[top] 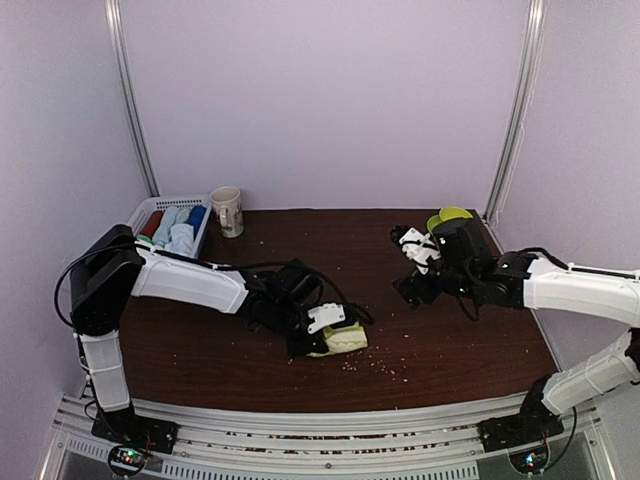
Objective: Roll the towels
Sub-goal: Roll the towel at the center of the board.
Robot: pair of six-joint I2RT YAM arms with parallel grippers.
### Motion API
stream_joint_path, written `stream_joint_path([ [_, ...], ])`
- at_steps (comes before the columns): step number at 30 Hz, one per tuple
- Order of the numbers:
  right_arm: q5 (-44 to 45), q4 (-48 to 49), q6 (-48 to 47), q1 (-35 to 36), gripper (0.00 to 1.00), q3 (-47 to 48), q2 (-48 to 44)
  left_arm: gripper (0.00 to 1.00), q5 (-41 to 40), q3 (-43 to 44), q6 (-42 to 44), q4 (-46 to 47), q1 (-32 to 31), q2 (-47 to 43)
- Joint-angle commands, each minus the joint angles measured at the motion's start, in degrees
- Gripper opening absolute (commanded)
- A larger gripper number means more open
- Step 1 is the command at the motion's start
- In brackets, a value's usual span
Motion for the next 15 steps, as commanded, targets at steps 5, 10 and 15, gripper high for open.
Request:
stream_joint_path([
  [5,3.27,25.02,4.38,0.27,1.0,-16.31,-12.56,0.0,14.95,4.12,-4.29,-11.99,5.27,7.8],
  [10,-1.75,28.67,-4.43,4.61,1.0,-19.85,-11.72,0.0,19.89,6.69,-7.61,-15.05,8.36,10.87],
  [15,0.39,35.2,-15.33,12.02,0.99,-23.64,-10.05,0.0,24.94,8.92,-8.33,-17.87,11.33,14.36],
])
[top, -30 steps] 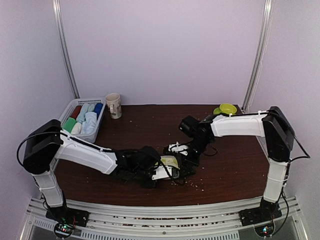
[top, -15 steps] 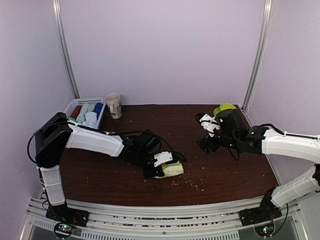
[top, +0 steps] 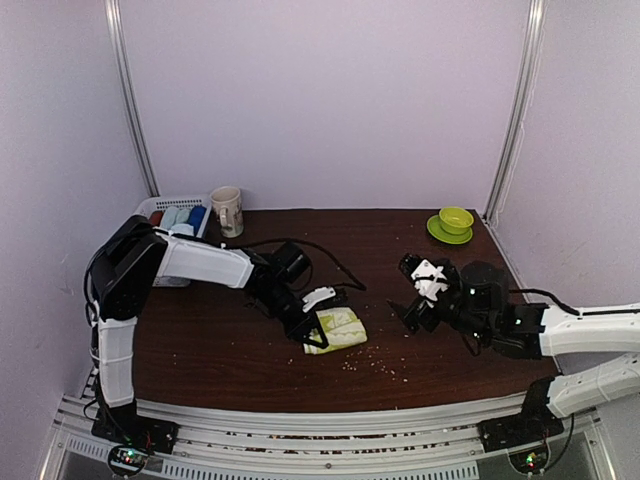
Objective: Roll the towels
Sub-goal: Roll the towel at the center of the board.
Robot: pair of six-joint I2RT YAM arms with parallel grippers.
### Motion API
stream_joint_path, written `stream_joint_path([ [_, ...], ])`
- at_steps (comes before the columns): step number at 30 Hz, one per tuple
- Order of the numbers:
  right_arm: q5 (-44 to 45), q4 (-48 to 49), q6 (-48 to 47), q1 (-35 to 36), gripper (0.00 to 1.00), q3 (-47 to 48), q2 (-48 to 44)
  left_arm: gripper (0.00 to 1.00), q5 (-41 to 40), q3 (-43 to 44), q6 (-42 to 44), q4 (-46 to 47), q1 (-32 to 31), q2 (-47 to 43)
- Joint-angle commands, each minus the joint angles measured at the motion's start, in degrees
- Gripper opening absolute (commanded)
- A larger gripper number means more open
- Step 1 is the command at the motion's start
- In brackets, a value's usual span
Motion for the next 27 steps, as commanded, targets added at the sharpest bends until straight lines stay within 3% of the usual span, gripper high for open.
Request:
stream_joint_path([
  [1,0.79,9.76,-12.52,5.75,0.97,-3.5,2.01,0.0,2.92,-0.22,-2.2,-8.5,2.31,6.39],
  [14,8.4,21.32,-35.03,13.55,0.92,-3.53,22.27,0.0,7.56,4.06,-3.41,-12.45,5.84,12.45],
  [27,9.76,18.45,-41.34,13.59,0.81,7.87,38.35,0.0,7.12,9.81,-1.05,-17.77,7.27,16.62],
])
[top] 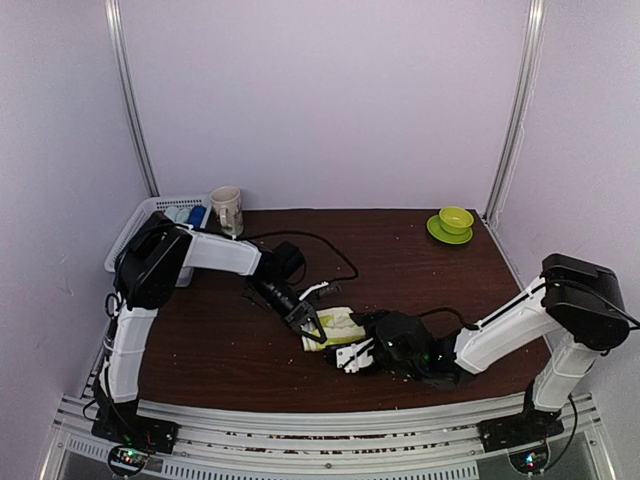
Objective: Roll the towels
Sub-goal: Roll the towel at the center of the board.
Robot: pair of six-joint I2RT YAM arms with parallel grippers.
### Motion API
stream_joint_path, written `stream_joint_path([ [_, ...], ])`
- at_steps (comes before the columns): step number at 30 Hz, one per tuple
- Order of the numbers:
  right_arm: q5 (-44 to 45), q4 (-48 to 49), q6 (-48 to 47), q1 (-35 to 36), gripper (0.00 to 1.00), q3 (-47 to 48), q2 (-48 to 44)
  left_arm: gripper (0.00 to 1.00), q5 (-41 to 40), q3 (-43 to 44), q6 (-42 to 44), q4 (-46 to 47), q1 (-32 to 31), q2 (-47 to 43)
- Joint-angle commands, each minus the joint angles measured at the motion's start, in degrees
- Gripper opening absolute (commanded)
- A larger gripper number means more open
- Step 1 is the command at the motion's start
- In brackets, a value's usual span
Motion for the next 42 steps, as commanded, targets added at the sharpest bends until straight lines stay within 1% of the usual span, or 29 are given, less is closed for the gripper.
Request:
stream_joint_path([
  [1,2.86,-0.93,-2.57,0.36,0.81,4.03,4.06,0.0,-10.57,-1.14,1.51,-5.29,1.01,5.74],
  [6,3.04,-3.18,-3.09,-0.07,0.79,7.44,7.92,0.0,-10.12,-0.4,2.04,-5.66,1.26,6.25],
  [8,3.18,-4.29,-3.21,-0.26,0.76,8.52,9.51,0.0,-9.94,-0.36,2.21,-5.77,1.38,6.42],
  [10,3.65,-5.94,-3.15,-0.59,0.68,9.93,11.06,0.0,-9.83,-0.38,2.52,-5.96,1.49,6.51],
  [14,3.52,-10.34,-2.02,-1.54,0.48,13.16,13.5,0.0,-9.77,-0.4,2.87,-6.17,1.58,6.42],
  [16,2.54,-12.0,-1.4,-1.93,0.33,14.12,13.83,0.0,-9.67,-0.29,3.29,-6.44,1.58,6.29],
  [19,-0.11,-16.24,-0.14,-2.62,0.2,15.8,13.73,0.06,-9.41,-0.18,4.11,-6.87,1.66,5.64],
  [22,-2.72,-21.79,1.19,-3.23,0.03,17.88,13.47,0.11,-9.41,-0.18,5.33,-7.32,1.71,4.73],
  [23,-3.76,-23.6,1.52,-3.39,0.0,18.46,13.32,0.13,-9.53,-0.18,5.81,-7.55,1.64,4.4],
  [26,-6.71,-28.03,2.74,-3.63,0.0,19.75,12.59,0.25,-10.65,-0.18,6.44,-7.43,1.79,2.08],
  [28,-8.6,-31.17,3.76,-3.74,0.0,20.95,12.37,0.38,-12.65,-0.46,5.9,-6.5,1.8,-0.28],
  [29,-9.35,-32.66,4.41,-3.75,0.0,21.56,12.38,0.42,-14.94,-0.71,5.33,-5.72,1.82,-1.84],
  [30,-9.95,-34.09,4.87,-3.8,0.0,22.21,12.41,0.51,-16.23,-0.97,4.74,-5.13,1.92,-3.22],
  [31,-10.57,-35.73,5.38,-3.82,0.0,23.01,12.49,0.65,-17.5,-1.18,4.11,-4.69,2.1,-4.68],
  [32,-11.04,-36.97,5.84,-3.81,0.0,23.52,12.42,0.94,-18.98,-1.41,3.51,-4.32,2.35,-5.97],
  [33,-11.57,-38.08,6.2,-3.77,0.0,23.93,12.28,0.97,-20.55,-1.71,3.02,-4.07,2.47,-7.33],
  [39,-14.68,-43.65,8.36,-3.74,0.0,25.87,10.9,0.98,-28.92,-6.37,-1.19,0.14,2.69,-17.34],
  [42,-16.31,-46.89,9.54,-3.84,0.0,27.08,10.48,0.98,-35.47,-9.13,-3.75,2.9,2.74,-22.87],
])
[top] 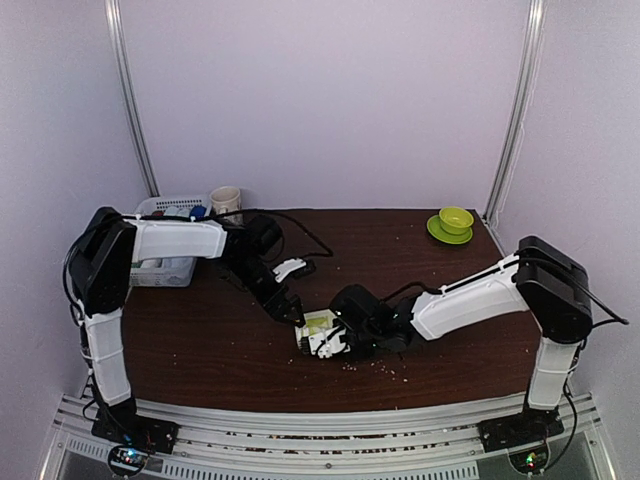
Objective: Roll the towels
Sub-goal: Roll the towel at the center of the board.
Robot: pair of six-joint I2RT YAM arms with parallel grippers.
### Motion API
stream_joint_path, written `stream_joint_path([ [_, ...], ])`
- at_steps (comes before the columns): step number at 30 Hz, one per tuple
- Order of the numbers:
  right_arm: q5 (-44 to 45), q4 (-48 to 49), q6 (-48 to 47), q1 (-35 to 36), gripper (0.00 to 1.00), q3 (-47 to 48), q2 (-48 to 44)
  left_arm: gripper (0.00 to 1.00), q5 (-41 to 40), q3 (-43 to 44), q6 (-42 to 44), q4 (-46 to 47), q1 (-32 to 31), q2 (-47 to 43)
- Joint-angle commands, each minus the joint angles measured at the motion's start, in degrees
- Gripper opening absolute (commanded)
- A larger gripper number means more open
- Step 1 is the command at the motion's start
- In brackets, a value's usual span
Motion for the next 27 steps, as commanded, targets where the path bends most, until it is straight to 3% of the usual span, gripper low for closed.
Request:
stream_joint_path([
  [1,-5.4,-11.24,2.98,-0.06,0.0,1.11,-1.03,0.98,-14.36,-4.01,-4.92,5.89,0.47,-8.78],
  [5,-7.35,-13.56,4.14,-0.2,0.0,1.72,-1.09,0.98,-27.09,-11.39,-7.47,14.16,0.48,-19.13],
  [9,-10.18,-17.1,5.12,-0.78,0.0,3.55,0.03,0.98,-33.85,-20.68,-11.67,24.85,0.47,-30.55],
  [15,-17.65,-25.19,6.8,-2.49,0.0,8.9,2.2,0.98,-33.52,-27.02,-10.48,30.83,-0.48,-35.85],
  [23,-25.25,-38.85,7.25,-5.14,0.0,19.85,7.09,0.95,-51.65,-38.86,-2.79,45.14,-17.61,-41.13],
  [27,-28.09,-45.38,7.39,-6.65,0.0,25.64,11.31,0.85,-50.56,-48.18,-1.96,54.68,-21.0,-46.04],
])
